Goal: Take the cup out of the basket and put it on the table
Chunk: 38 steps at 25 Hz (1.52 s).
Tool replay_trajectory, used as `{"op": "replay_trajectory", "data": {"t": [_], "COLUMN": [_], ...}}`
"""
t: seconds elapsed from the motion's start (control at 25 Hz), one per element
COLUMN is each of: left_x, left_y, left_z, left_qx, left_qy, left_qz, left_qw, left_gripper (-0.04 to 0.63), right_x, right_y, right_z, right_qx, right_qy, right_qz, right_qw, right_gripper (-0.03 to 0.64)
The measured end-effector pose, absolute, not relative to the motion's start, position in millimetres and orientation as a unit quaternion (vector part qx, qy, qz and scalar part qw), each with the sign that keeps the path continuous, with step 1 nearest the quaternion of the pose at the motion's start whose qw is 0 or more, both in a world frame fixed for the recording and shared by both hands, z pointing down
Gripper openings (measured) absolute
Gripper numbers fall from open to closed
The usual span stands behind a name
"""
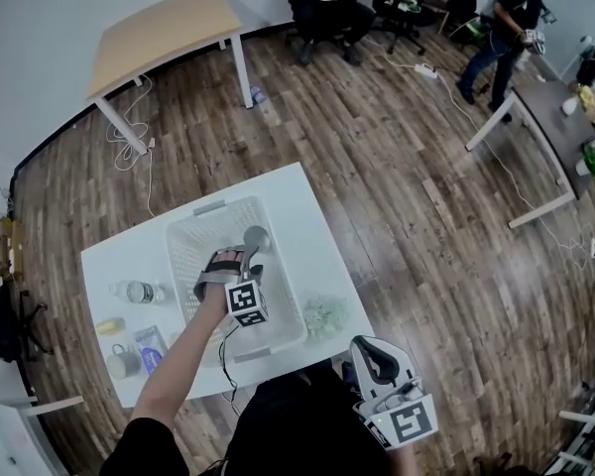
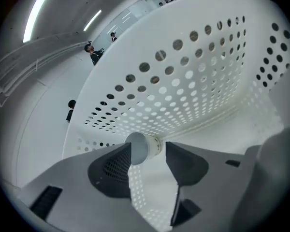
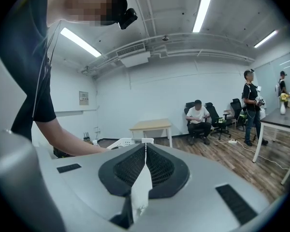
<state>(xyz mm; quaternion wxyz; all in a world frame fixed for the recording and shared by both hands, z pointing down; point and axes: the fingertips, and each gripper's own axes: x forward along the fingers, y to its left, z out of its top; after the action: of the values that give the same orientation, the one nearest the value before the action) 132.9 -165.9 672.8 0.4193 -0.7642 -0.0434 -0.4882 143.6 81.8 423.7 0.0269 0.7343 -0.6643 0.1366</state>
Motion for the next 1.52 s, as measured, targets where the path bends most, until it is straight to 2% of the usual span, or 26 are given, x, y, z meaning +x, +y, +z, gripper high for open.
{"op": "replay_trajectory", "data": {"t": [0.2,0.56,1.12,1.52], "left_x": [136,148,147,143], "left_y": [-172,-173,-176,-161], "left_z": [694,692,674,606], "left_qx": [-0.763,-0.768,-0.773,-0.780], "left_qy": [-0.040,-0.018,0.008,0.044], "left_qz": [-0.495,-0.481,-0.474,-0.437], "left_qw": [0.413,0.423,0.421,0.445], "left_gripper": [0.193,0.032,0.020,0.020], "right_x": [150,157,157,145], "right_y": [85,93,98,94], "right_z": [426,425,424,420], "right_qx": [0.741,0.746,0.741,0.723], "right_qy": [-0.656,-0.649,-0.656,-0.678], "right_qz": [0.141,0.143,0.139,0.129], "right_qw": [0.030,0.037,0.035,0.029], "right_gripper": [0.026,0.026,0.026,0.026]}}
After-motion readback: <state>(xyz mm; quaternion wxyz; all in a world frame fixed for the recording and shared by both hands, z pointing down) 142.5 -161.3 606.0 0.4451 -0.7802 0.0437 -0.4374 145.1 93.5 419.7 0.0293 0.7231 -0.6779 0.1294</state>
